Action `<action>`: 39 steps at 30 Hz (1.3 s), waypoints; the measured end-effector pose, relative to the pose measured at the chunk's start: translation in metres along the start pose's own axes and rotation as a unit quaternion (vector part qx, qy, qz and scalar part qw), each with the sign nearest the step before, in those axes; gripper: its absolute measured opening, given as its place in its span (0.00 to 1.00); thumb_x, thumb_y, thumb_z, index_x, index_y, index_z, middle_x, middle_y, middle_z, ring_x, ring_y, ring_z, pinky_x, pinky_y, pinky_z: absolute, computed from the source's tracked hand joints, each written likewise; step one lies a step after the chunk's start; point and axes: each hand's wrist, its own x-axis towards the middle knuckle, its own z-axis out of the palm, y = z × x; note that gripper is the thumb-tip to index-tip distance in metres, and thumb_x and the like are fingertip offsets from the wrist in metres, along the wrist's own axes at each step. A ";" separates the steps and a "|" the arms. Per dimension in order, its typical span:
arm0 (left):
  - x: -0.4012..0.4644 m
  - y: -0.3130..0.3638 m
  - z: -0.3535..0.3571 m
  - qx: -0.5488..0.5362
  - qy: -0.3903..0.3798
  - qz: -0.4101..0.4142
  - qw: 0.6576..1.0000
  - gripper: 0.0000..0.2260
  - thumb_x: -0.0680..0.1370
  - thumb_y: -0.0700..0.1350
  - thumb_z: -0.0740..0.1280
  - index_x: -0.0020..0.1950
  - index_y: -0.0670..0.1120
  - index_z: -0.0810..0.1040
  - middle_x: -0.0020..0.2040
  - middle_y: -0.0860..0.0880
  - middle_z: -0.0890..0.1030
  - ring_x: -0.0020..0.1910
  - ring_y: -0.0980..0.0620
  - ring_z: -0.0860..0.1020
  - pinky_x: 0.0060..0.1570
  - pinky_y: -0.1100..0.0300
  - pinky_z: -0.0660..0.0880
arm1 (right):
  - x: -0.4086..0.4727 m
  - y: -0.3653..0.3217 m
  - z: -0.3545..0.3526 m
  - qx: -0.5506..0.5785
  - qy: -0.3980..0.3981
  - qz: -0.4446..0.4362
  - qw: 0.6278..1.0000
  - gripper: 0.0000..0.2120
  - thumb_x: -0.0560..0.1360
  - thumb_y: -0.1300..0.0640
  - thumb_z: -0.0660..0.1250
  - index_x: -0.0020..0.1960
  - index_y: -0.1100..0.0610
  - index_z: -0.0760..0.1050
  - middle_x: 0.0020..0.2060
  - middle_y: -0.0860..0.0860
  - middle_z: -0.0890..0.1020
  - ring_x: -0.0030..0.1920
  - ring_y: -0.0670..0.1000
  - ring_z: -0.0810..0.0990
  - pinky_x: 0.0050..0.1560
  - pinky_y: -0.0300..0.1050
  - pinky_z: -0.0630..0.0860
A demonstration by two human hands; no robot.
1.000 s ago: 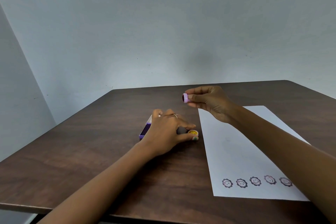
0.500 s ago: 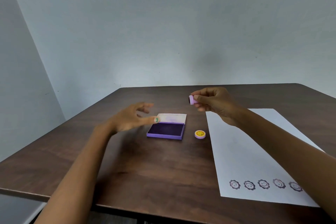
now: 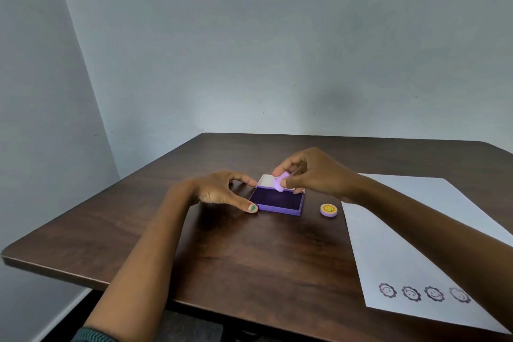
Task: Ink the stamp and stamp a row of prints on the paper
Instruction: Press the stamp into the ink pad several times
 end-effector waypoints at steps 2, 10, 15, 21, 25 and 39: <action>0.001 0.001 0.000 -0.003 -0.006 -0.002 1.000 0.22 0.66 0.58 0.74 0.58 0.64 0.72 0.61 0.59 0.68 0.62 0.54 0.65 0.57 0.60 0.61 | 0.006 -0.006 0.004 -0.045 -0.021 -0.008 0.999 0.11 0.70 0.65 0.68 0.51 0.59 0.81 0.41 0.57 0.85 0.33 0.45 0.80 0.31 0.28 0.73; -0.001 0.002 0.000 -0.015 -0.003 -0.003 1.000 0.20 0.66 0.58 0.75 0.55 0.66 0.74 0.61 0.58 0.69 0.64 0.53 0.66 0.58 0.59 0.60 | 0.031 -0.023 0.023 -0.216 -0.057 -0.046 0.974 0.13 0.70 0.63 0.69 0.55 0.61 0.80 0.52 0.58 0.83 0.52 0.55 0.80 0.51 0.46 0.75; -0.001 0.001 0.000 -0.017 -0.001 -0.001 1.000 0.21 0.66 0.58 0.75 0.57 0.64 0.74 0.61 0.57 0.70 0.63 0.53 0.67 0.58 0.59 0.61 | 0.040 -0.025 0.027 -0.240 -0.068 -0.035 0.968 0.11 0.71 0.62 0.70 0.52 0.62 0.79 0.52 0.58 0.82 0.51 0.55 0.79 0.46 0.42 0.70; -0.001 0.002 0.000 -0.017 -0.004 -0.004 1.000 0.23 0.66 0.57 0.75 0.60 0.62 0.74 0.63 0.56 0.69 0.63 0.53 0.66 0.59 0.59 0.61 | 0.042 -0.026 0.028 -0.255 -0.088 -0.033 0.962 0.10 0.71 0.61 0.69 0.53 0.62 0.80 0.53 0.58 0.82 0.50 0.54 0.77 0.47 0.42 0.69; -0.001 0.002 0.000 -0.017 -0.006 -0.005 1.000 0.22 0.66 0.58 0.75 0.58 0.63 0.74 0.64 0.56 0.69 0.64 0.53 0.66 0.59 0.59 0.60 | 0.041 -0.028 0.030 -0.266 -0.098 -0.039 0.958 0.11 0.72 0.60 0.69 0.53 0.61 0.80 0.54 0.57 0.81 0.47 0.50 0.73 0.46 0.41 0.66; -0.002 0.002 0.000 -0.018 -0.007 -0.008 1.000 0.20 0.65 0.58 0.75 0.54 0.66 0.73 0.68 0.55 0.68 0.67 0.52 0.65 0.59 0.58 0.59 | 0.039 -0.027 0.034 -0.262 -0.089 -0.044 0.960 0.13 0.75 0.62 0.64 0.59 0.61 0.77 0.57 0.59 0.81 0.55 0.56 0.79 0.57 0.48 0.75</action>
